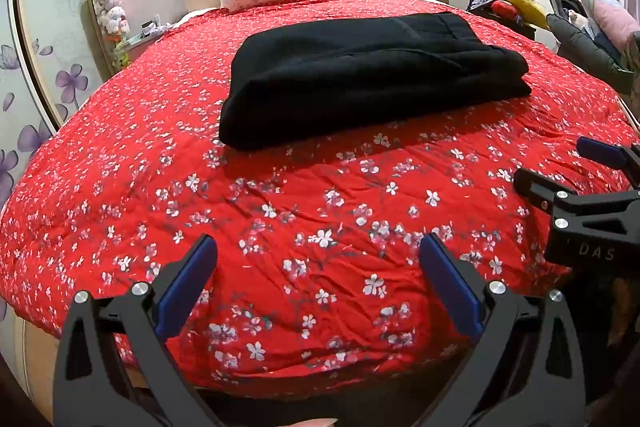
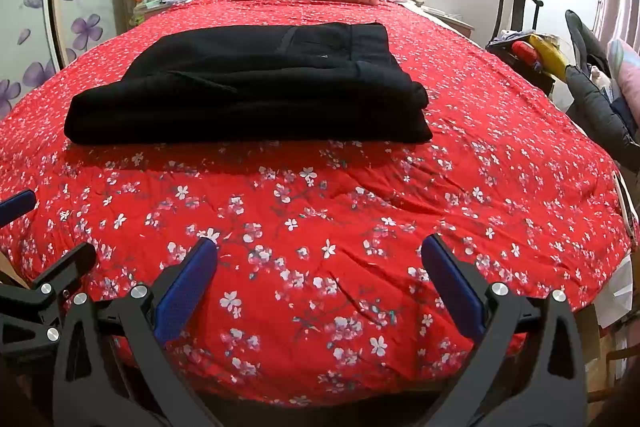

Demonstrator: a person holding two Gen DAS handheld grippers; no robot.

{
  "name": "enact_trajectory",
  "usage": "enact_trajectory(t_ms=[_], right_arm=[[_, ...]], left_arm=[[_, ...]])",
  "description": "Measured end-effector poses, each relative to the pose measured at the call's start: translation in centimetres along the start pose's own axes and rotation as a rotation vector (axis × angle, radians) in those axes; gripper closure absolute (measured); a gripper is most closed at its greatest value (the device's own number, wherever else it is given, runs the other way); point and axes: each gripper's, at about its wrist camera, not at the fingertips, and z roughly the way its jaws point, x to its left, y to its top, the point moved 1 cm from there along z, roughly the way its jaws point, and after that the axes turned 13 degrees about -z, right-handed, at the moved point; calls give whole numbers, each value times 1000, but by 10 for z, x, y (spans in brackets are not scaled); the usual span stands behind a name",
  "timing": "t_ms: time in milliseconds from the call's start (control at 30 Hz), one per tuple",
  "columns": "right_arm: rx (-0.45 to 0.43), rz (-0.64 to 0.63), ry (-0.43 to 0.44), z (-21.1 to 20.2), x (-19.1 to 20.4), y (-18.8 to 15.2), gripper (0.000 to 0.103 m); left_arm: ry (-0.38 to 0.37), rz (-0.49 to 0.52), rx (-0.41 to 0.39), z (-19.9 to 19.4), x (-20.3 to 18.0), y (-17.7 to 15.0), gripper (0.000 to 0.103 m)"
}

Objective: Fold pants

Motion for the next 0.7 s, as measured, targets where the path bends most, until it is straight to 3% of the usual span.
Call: enact_trajectory(t_ms=[700], right_arm=[[1, 1, 1, 0, 0, 0, 1]], left_arm=[[0, 1, 1, 0, 1, 1, 2]])
